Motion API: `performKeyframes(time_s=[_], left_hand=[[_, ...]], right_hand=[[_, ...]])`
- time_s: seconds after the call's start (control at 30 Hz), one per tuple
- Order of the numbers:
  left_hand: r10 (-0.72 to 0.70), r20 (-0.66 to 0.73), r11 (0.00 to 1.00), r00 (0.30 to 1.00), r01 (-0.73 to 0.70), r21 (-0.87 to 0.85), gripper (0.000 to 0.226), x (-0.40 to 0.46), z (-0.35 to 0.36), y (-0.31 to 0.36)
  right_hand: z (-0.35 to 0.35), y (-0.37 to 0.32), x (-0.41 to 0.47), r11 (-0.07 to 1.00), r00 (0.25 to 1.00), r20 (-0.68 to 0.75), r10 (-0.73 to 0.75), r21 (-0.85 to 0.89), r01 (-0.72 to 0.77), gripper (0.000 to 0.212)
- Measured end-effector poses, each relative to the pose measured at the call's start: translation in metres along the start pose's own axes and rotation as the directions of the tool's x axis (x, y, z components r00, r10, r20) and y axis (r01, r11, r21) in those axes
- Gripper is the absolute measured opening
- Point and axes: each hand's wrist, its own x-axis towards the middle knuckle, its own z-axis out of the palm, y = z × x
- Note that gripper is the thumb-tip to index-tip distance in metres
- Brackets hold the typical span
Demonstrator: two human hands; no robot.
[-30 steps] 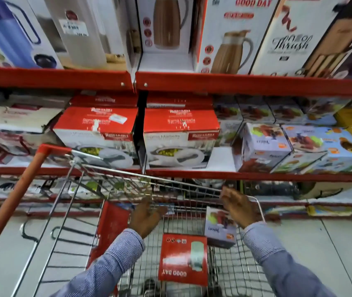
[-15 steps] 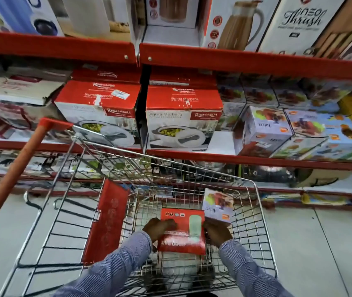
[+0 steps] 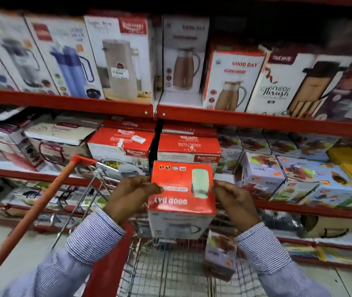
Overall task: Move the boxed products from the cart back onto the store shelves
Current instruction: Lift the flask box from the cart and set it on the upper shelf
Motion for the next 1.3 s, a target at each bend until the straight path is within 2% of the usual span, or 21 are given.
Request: performKeyframes(time_s=[0.13,0.3,0.53,0.77,0.97,1.2,1.3], left_hand=[[0.175,-0.017,0.981,0.984,-0.173,0.083,0.028,0.0,-0.005,0.031],[0.447,-0.073,0.889,0.892,-0.433,0.147,0.035,0.008,-0.018,0.099],[0.612,-0.093,0.781,0.785,-0.583,0.223,0.04,0.029,-0.032,0.157],[0.697,-0.081,0.713,0.712,-0.677,0.183,0.049,0.056,-0.036,0.186],[0.729,-0.077,0.682,0.68,-0.713,0.166,0.056,0.085,-0.034,0.187],[0.734,-0.079,0.675,0.675,-0.71,0.203,0.057,0.128,-0.032,0.182],[0.731,-0.075,0.675,0.679,-0.701,0.232,0.05,0.145,-0.029,0.186]], right_hand=[[0.0,-0.026,0.018,0.995,0.993,-0.067,-0.094,0.036,0.097,0.019],[0.002,-0.101,0.053,0.949,0.947,-0.059,-0.315,0.007,0.316,0.034],[0.002,-0.168,0.086,0.88,0.879,-0.043,-0.474,0.002,0.475,0.04],[0.004,-0.2,0.103,0.827,0.826,-0.05,-0.562,-0.049,0.56,0.039],[0.007,-0.205,0.122,0.831,0.83,-0.048,-0.555,-0.077,0.551,0.041],[0.006,-0.199,0.155,0.829,0.85,0.127,-0.512,-0.184,0.527,0.067],[0.005,-0.197,0.174,0.831,0.861,0.143,-0.488,-0.225,0.509,0.074]])
